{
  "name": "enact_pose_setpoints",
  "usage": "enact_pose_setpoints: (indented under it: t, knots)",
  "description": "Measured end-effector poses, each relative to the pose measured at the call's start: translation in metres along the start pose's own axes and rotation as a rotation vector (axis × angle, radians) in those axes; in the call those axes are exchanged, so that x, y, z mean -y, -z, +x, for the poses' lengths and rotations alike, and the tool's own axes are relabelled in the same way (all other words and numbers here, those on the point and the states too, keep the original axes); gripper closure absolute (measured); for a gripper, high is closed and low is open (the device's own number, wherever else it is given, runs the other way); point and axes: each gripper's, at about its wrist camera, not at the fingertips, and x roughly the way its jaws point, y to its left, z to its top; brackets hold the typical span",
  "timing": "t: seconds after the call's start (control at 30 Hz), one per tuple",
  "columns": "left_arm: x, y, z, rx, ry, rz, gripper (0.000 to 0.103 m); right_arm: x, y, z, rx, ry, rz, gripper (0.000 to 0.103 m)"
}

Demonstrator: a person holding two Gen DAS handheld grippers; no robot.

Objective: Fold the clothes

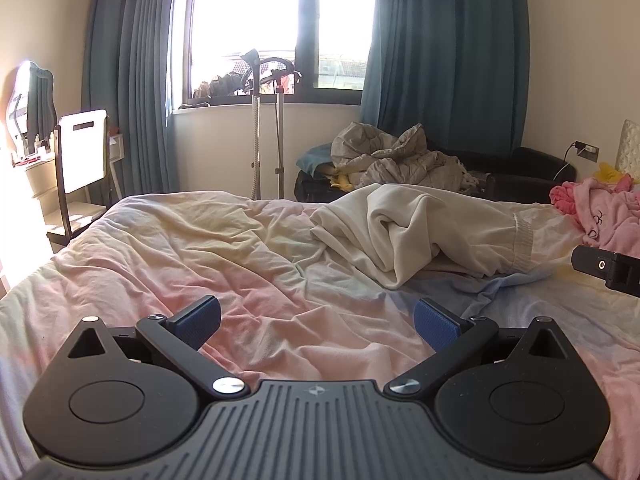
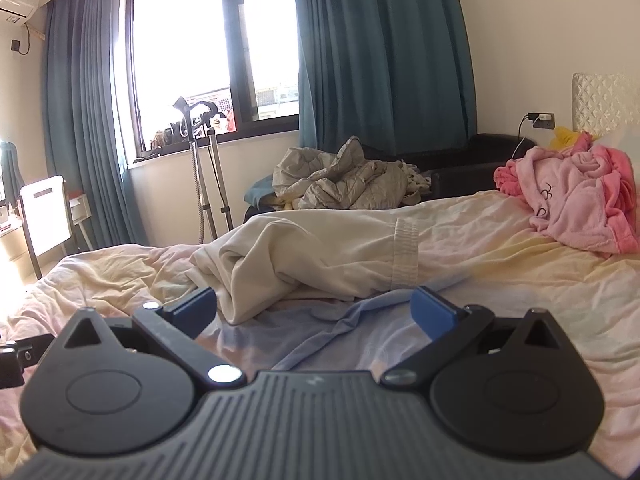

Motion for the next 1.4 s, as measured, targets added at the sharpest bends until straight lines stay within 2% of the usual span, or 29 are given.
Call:
enact_pose_setpoints:
  t: [0.53,0.73,0.83,1.03,1.23,1.4]
  knots:
    - [0.005,0.002,0.004,-0.009,-0.011,0.012,0.0,0.012,-0.006,0.005,0.034,0.034,0.04,0.0]
    - [0.001,-0.008,0.015,-0.034,0.009,-0.038,0.0,0.02,-0.023,0.024,0.033,0.077,0.059,0.0]
    - [0.008,-0.017,0.023,-0.042,0.009,-0.032,0.0,0.028,-0.034,0.028,0.049,0.088,0.082,0.0]
    - [0.047,-0.039,0.049,-0.001,0.023,0.089,0.0,0.047,-0.038,0.033,0.041,0.146,0.086,0.0]
    - [0.102,-0.047,0.094,0.037,0.097,0.192,0.0,0.073,-0.03,0.043,0.009,0.232,0.122,0.0]
    - [0.156,-0.045,0.15,0.032,0.169,0.265,0.0,0.1,-0.02,0.054,-0.02,0.327,0.193,0.0]
